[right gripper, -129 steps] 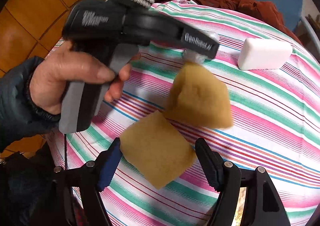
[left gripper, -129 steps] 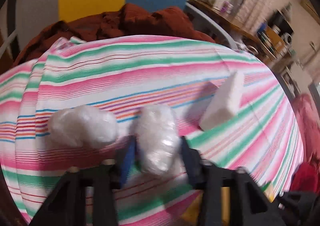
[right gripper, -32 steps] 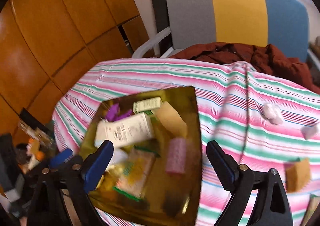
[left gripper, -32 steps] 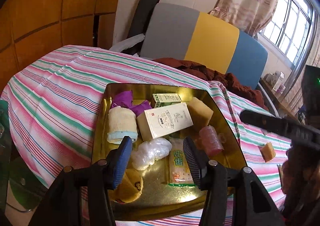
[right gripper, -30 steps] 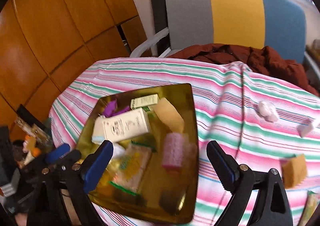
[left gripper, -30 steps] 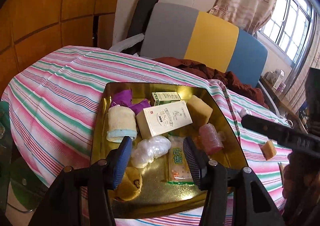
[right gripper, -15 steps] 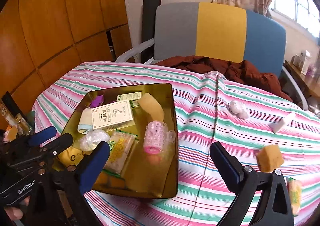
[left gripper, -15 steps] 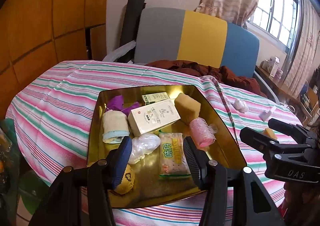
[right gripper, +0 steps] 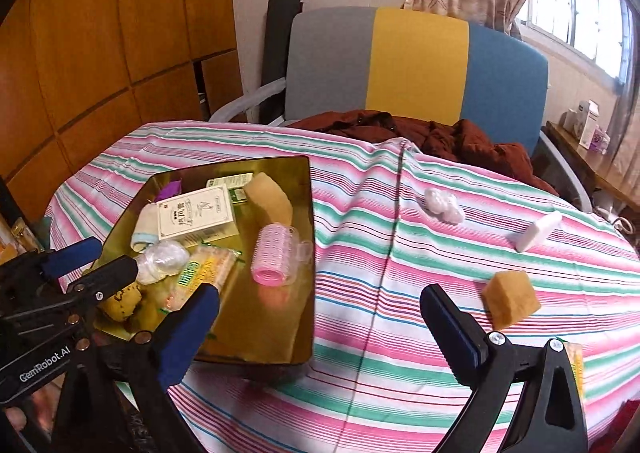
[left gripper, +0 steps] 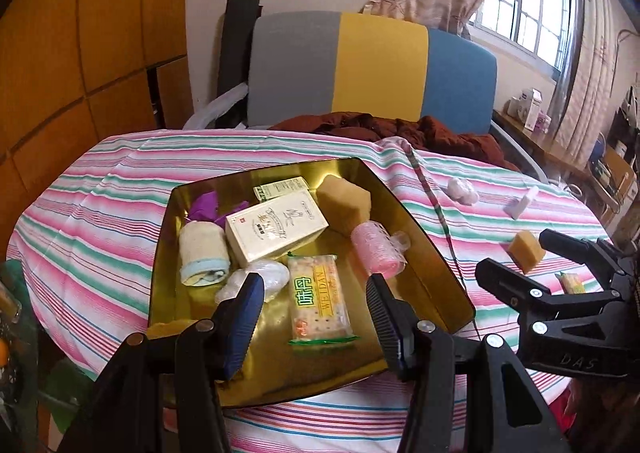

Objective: Organize objects
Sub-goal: 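Move both tools back over the remaining items, then lower the right tool toward the cracker packet while the left tool approaches the other yellow sponge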

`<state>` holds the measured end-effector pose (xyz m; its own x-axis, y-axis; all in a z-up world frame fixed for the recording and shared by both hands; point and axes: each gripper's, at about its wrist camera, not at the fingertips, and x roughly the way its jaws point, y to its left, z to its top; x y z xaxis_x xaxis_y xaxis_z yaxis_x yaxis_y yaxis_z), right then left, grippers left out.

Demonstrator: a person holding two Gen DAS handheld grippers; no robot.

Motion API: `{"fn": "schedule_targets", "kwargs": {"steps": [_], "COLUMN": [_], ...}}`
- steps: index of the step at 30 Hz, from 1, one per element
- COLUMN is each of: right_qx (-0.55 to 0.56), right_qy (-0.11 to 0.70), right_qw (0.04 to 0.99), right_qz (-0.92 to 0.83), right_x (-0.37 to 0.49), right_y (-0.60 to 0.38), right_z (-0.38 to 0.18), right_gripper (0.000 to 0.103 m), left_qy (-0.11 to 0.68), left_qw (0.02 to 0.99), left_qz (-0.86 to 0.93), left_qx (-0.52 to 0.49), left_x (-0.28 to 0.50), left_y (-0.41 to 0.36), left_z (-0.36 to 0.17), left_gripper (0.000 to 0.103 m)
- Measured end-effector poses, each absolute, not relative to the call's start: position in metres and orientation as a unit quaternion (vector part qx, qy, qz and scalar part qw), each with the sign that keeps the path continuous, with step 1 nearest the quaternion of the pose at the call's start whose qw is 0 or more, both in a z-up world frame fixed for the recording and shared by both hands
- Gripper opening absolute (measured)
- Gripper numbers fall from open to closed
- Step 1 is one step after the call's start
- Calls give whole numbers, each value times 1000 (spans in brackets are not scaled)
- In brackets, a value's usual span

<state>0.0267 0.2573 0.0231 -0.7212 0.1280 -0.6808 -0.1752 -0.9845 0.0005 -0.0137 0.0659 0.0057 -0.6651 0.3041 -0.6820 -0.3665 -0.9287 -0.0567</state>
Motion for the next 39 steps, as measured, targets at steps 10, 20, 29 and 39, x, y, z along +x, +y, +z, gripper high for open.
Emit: {"fn": "schedule_targets", "kwargs": {"steps": [10, 20, 29, 39], "right_qx": [-380, -419, -455, -456], "right_qy": [41, 69, 155, 239], "right_qw": [117, 150, 229, 317], "right_qz": [917, 893, 846, 796], "right_x": [37, 51, 78, 115], "right_y": [284, 329, 430, 538], "right_z": [14, -5, -13, -26], "right_gripper": [102, 102, 102, 103], "left_qy": [55, 61, 64, 74], "left_qw": [215, 240, 266, 313], "left_qz": [898, 887, 879, 866], "left_qx": [-380, -391, -391, -383], "left_x": [-9, -7, -9, -12], "left_y": [82, 94, 109, 148], "left_z": [-4, -11, -8, 3], "left_gripper": [54, 54, 55, 63]}}
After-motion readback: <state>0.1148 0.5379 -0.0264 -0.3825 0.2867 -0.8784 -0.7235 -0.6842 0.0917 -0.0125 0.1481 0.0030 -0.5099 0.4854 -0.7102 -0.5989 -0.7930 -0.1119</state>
